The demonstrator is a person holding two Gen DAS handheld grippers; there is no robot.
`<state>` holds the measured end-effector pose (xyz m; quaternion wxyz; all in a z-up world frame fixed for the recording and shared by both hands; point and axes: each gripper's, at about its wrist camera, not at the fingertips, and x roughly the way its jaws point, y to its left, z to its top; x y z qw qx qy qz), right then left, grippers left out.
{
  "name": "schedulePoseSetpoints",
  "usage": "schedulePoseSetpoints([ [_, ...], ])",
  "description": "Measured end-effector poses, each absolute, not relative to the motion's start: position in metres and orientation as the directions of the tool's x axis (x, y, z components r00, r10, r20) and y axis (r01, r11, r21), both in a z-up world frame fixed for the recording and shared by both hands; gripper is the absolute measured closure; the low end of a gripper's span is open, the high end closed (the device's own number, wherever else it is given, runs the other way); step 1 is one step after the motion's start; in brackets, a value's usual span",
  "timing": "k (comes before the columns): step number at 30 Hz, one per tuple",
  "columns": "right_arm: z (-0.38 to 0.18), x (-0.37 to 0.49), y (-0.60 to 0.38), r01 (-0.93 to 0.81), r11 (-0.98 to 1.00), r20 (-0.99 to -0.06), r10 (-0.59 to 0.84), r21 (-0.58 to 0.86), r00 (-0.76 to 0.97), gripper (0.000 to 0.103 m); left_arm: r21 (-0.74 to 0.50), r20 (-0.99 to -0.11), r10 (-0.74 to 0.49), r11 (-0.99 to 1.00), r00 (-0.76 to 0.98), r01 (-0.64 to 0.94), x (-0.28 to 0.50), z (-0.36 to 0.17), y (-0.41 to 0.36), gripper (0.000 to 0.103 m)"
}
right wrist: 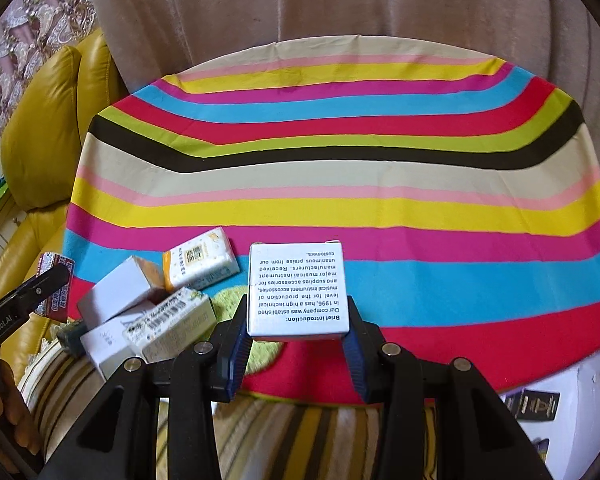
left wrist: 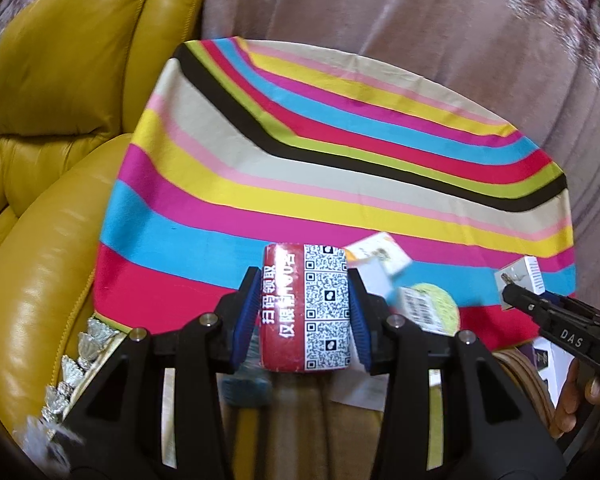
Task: Organize objects
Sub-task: 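Carry the red box and white box toward the purple box with both grippers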
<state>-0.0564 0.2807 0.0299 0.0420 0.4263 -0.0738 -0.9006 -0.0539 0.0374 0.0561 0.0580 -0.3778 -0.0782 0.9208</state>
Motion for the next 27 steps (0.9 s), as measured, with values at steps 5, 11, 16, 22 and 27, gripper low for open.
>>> schedulePoseSetpoints([
  [5,0.031,-0.037,0.297,-0.011,-0.982,-0.756,-0.138,0.188,-0.639,0.060,-0.171,-0.688,0.197,-0.979,-0.699,-0.108,-0.047,0.061,0.064,0.057],
  [11,0.029,-0.019,0.319,-0.056,-0.976,-0.757,-0.127,0.211,-0.641,0.060,-0.178,-0.698,0.252,-0.968,-0.671,-0.178,-0.043,0.064,0.096,0.057],
  [16,0.025,-0.005,0.339,-0.094,-0.970,-0.761,-0.114,0.224,-0.638,0.060,-0.180,-0.710,0.295,-0.954,-0.640,-0.240,-0.041,0.062,0.127,0.057],
  [22,0.019,0.008,0.361,-0.147,-0.961,-0.769,-0.089,0.232,-0.633,0.060,-0.183,-0.720,0.342,-0.933,-0.604,-0.310,-0.037,0.063,0.161,0.057],
  [27,0.013,0.021,0.382,-0.196,-0.952,-0.776,-0.064,0.237,-0.627,0.060,-0.205,-0.732,0.394,-0.905,-0.556,-0.373,-0.033,0.059,0.191,0.057],
])
